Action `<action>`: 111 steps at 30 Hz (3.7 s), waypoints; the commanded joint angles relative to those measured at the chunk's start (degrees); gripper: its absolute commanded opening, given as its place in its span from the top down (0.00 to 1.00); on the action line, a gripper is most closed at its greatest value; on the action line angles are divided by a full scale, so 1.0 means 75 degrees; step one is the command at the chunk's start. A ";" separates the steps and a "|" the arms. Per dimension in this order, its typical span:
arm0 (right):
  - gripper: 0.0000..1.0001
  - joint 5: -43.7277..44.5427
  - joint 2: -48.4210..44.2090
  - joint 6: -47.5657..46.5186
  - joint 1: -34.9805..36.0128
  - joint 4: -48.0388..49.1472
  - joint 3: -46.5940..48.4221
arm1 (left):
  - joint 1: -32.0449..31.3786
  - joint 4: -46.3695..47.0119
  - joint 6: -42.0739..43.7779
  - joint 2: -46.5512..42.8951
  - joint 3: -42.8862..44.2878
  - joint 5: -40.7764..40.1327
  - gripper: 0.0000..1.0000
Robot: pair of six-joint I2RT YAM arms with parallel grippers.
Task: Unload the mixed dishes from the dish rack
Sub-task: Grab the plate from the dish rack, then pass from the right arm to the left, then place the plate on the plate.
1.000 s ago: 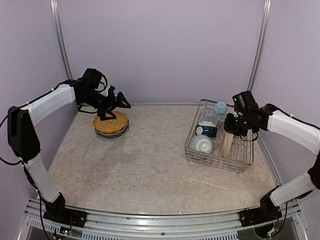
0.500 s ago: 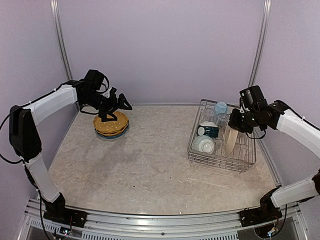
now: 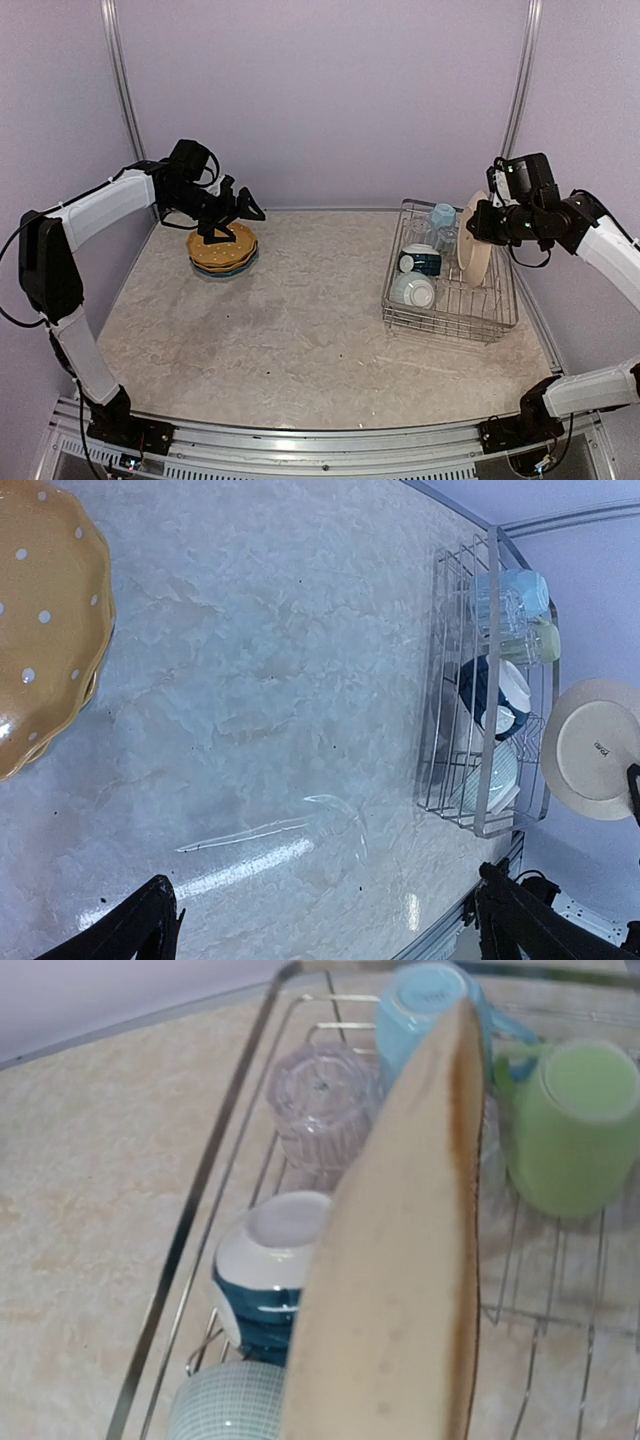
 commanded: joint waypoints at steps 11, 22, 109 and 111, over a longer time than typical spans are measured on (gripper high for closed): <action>1.00 0.1469 0.1030 -0.1876 0.1641 0.0803 0.2005 | 0.0229 0.0177 -0.0223 0.0156 0.0024 0.1201 0.01; 1.00 0.2933 0.2937 -0.4525 0.4343 0.1845 0.3152 | 0.1022 0.3519 -0.2351 0.0017 -0.1252 0.4758 0.01; 0.03 0.5118 0.4600 -0.5650 0.5637 0.3135 0.2573 | 0.2510 0.1373 -0.1037 0.0721 -0.0574 0.2624 1.00; 0.03 0.5043 0.4442 -0.5444 0.5568 0.3103 0.2494 | 0.2614 0.1331 -0.0989 0.0797 -0.0545 0.2517 1.00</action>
